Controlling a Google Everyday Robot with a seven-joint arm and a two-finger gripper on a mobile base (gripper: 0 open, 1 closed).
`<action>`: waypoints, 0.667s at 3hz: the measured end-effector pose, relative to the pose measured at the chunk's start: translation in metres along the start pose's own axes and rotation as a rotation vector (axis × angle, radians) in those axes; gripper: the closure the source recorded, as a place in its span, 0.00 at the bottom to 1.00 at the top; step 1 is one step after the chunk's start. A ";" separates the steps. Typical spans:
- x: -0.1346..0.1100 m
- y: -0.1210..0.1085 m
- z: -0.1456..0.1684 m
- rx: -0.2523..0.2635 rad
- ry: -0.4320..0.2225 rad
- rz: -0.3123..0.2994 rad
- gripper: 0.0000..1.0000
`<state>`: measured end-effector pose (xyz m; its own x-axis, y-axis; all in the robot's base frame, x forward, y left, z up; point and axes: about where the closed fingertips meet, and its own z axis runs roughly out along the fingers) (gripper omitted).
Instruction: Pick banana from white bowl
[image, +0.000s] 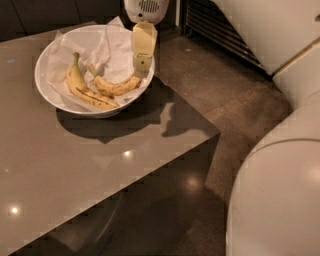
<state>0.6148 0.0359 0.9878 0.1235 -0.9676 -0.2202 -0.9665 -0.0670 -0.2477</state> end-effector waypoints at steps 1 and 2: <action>-0.003 -0.011 0.009 -0.004 -0.035 0.029 0.00; -0.006 -0.020 0.025 -0.030 -0.041 0.060 0.18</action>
Offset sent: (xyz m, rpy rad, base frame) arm 0.0264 0.0099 -0.0298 0.0185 0.1369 -0.0631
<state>0.6389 0.0489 0.9706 0.0740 -0.9592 -0.2728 -0.9786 -0.0171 -0.2051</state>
